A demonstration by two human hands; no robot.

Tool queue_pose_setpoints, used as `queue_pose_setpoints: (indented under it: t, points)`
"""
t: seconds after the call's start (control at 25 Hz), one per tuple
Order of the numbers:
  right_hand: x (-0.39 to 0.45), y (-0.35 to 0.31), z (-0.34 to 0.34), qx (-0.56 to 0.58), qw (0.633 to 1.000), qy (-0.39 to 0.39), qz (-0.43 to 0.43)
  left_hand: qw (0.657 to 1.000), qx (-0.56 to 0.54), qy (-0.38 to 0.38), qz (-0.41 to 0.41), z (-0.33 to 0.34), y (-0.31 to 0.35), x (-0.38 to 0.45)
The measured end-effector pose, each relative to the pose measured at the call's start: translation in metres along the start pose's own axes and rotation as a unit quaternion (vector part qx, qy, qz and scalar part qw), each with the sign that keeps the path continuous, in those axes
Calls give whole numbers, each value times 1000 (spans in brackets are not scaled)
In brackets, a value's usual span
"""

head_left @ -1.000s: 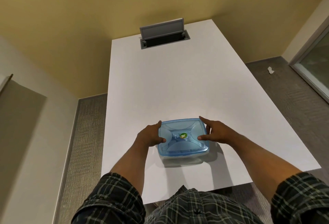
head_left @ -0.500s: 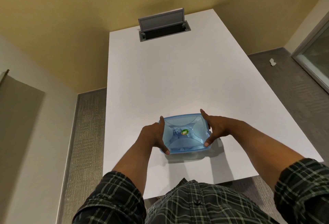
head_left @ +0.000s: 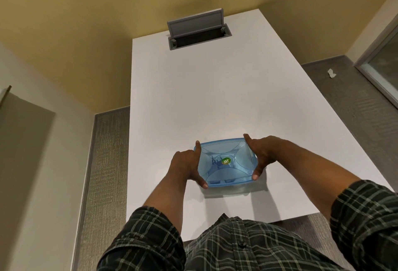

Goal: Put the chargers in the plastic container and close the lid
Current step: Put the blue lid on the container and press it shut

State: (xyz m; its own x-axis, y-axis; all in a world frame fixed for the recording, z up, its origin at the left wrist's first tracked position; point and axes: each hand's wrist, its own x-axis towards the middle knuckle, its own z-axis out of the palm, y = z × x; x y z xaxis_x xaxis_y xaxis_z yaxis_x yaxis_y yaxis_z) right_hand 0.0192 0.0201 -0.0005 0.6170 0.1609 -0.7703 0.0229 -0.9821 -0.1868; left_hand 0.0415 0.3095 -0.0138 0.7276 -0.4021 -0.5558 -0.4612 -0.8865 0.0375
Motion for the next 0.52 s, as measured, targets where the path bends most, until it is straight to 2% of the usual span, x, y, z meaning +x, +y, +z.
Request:
queue_pose_setpoints:
  t: [0.28,0.52]
  points:
    - [-2,-6,0,-73,996,49,0,1000,17,5,-8,0,2,-2]
    - [-2,-10,-1,-1,1000,-2,8,1000,-12,-2,-19,2,2,-3]
